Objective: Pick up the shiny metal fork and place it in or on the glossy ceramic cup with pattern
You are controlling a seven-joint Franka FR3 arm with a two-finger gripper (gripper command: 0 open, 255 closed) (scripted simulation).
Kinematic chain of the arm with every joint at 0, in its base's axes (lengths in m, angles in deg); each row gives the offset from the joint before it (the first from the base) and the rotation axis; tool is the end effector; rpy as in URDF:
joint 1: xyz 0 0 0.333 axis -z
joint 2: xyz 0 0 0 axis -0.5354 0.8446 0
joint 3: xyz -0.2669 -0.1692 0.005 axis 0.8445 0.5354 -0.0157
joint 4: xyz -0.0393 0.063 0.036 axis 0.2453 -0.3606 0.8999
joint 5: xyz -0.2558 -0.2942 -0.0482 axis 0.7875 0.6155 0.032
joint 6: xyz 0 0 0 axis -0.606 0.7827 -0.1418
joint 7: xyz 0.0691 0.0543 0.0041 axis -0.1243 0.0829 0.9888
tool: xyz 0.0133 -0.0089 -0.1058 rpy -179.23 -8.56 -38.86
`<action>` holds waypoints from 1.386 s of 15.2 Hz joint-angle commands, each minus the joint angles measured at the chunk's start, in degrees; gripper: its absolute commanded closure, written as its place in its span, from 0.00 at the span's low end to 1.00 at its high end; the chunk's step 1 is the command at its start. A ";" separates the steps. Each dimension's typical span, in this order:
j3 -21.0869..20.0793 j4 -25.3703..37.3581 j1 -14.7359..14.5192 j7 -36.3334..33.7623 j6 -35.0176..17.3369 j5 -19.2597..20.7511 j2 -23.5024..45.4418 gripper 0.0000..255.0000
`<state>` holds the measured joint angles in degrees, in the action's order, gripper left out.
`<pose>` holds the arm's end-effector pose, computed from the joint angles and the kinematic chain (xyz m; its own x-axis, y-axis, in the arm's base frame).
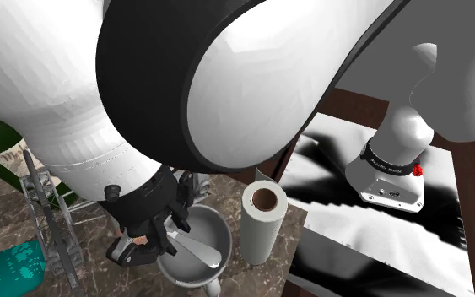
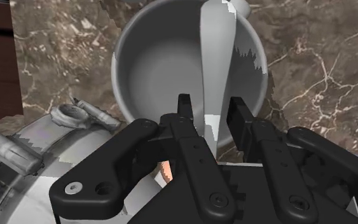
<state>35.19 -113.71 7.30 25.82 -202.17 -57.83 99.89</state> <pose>0.3569 0.4746 0.4181 0.9901 0.0379 -0.1349 0.0353 -0.9991 -0.0214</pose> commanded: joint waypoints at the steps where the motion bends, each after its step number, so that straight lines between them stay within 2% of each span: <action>1: -0.03 -0.33 -0.11 -0.11 0.10 0.07 0.45 1.00; 3: -0.03 -0.33 -0.11 -0.11 0.10 0.06 0.45 1.00; 4: -0.02 -0.10 -0.17 -0.21 0.12 0.18 0.68 0.00; 9: -0.03 -0.34 -0.11 -0.11 0.10 0.06 0.45 0.00; 13: 0.02 5.57 0.32 0.26 7.16 -0.46 -0.81 0.00; 21: 0.02 5.57 0.32 0.26 7.16 -0.46 -0.81 0.00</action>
